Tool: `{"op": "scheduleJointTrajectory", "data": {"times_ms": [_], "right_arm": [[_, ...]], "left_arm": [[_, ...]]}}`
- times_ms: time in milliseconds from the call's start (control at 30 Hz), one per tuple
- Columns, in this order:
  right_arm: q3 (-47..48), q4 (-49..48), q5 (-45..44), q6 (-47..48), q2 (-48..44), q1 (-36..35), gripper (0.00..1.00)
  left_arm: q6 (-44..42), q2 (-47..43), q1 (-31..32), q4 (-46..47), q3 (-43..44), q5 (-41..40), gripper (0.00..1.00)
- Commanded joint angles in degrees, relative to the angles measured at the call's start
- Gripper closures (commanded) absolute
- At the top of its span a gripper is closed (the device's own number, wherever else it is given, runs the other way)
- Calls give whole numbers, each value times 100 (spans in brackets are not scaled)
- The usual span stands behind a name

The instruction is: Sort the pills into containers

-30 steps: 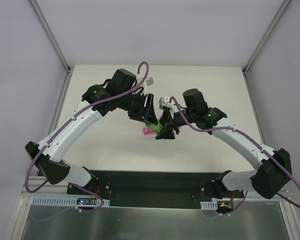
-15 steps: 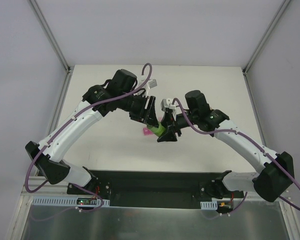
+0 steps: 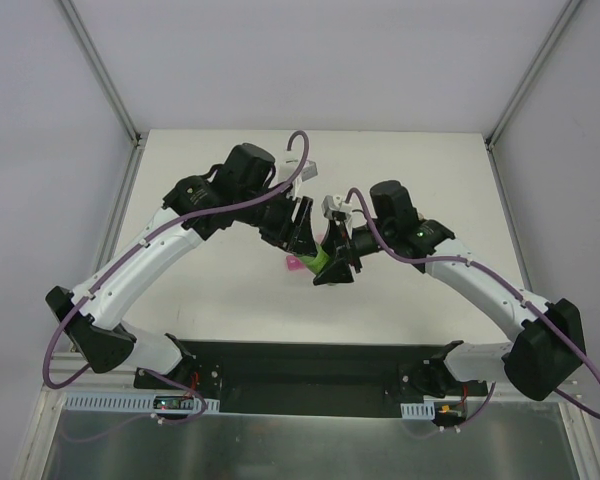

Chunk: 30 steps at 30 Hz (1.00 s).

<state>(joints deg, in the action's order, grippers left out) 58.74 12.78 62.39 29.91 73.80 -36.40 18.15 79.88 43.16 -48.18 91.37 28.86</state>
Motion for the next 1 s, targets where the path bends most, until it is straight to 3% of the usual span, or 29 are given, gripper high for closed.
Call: {"op": "scheduleJointTrajectory", "data": {"times_ms": [0, 667, 767, 967], "right_arm": [[199, -1198, 476, -293, -147, 54, 90], [76, -1251, 616, -275, -384, 46, 91], [85, -1392, 625, -293, -401, 46, 91], [76, -1716, 783, -653, -366, 54, 91]], "left_arm": [[-655, 63, 211, -578, -278, 576, 85], [-1534, 107, 246, -657, -278, 1702, 82], [-1560, 90, 281, -666, -348, 1623, 82], [-1762, -217, 457, -430, -541, 718, 78]]}}
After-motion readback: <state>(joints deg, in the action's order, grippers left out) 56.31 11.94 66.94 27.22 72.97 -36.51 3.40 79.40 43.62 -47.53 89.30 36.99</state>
